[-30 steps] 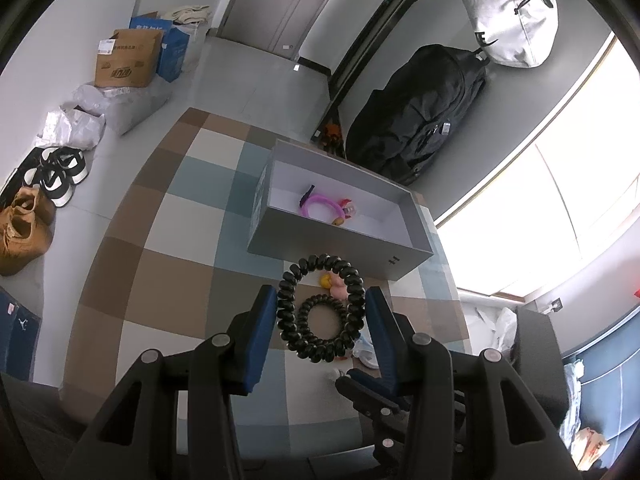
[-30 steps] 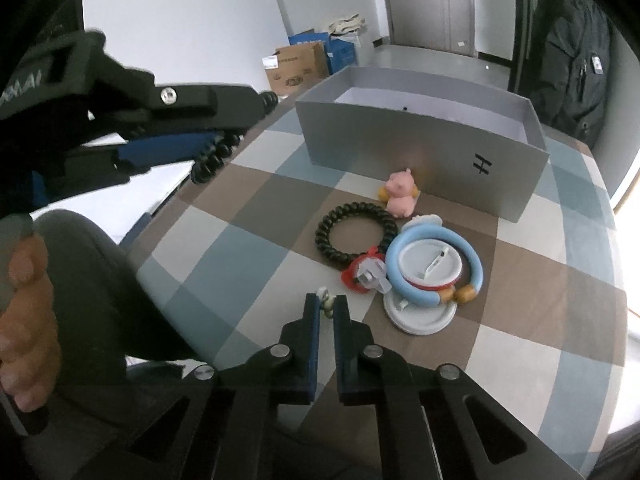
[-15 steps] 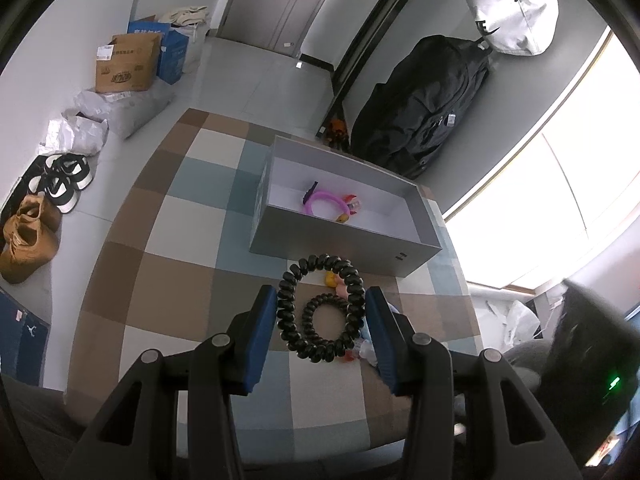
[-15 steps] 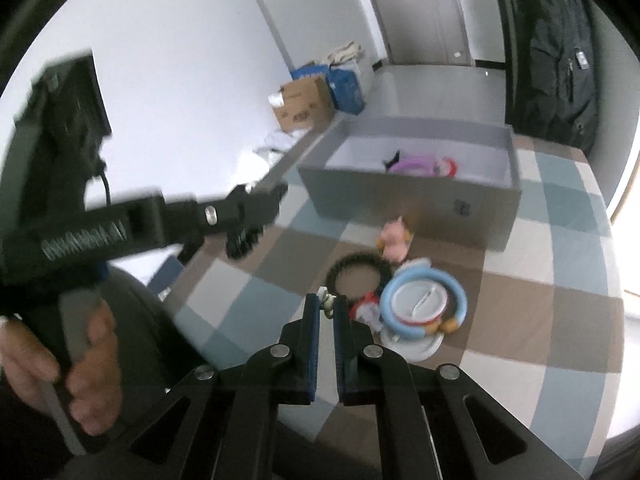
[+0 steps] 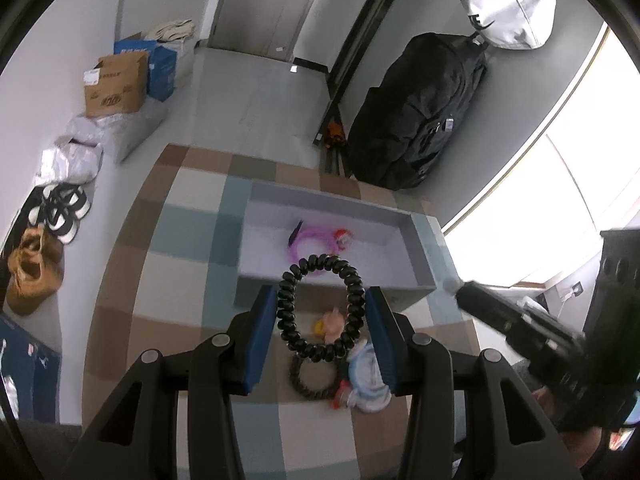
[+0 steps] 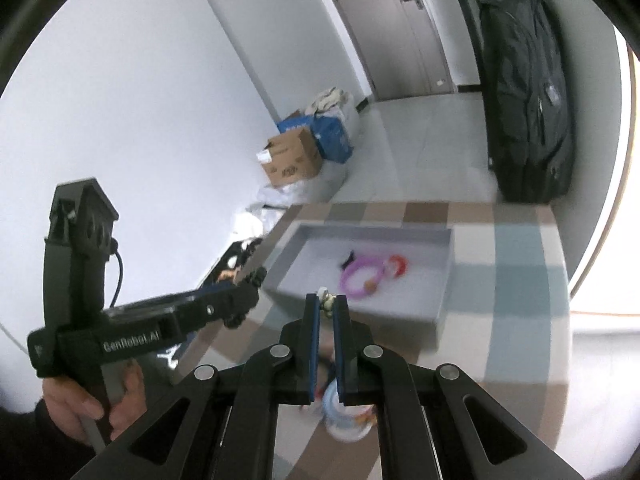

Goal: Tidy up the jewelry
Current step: 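Carry the black bracelet over the grey box with the left tool, then lower the black bracelet into the box and open the left tool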

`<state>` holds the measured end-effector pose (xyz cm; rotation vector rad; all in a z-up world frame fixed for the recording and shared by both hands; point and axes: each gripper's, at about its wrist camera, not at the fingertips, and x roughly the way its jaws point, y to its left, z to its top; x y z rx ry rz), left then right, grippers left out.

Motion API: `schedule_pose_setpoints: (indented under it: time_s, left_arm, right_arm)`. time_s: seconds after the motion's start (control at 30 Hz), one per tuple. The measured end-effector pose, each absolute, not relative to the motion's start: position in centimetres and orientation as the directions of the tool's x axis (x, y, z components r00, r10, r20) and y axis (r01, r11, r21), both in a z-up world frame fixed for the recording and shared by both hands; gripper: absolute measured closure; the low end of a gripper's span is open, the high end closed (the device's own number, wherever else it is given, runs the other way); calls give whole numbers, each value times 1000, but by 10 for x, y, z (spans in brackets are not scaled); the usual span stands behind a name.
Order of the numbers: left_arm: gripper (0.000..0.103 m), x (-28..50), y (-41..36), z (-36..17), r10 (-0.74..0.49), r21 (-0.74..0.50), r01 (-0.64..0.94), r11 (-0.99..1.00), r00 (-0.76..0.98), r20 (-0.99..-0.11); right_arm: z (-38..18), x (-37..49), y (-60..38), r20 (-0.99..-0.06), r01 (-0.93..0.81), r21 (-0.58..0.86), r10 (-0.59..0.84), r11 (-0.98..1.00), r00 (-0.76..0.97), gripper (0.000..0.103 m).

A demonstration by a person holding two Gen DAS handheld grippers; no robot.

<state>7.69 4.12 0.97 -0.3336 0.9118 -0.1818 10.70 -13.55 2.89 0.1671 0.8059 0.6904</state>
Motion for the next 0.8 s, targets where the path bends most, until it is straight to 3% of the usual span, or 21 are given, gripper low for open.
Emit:
schedule_pose_setpoints:
  time_s: [0.8]
  left_arm:
    - [63,153,24,-20,-336,-353,71,933,524,-783]
  right_arm:
    - [-12,194,-140,-648,-436,456,625,776,435,97]
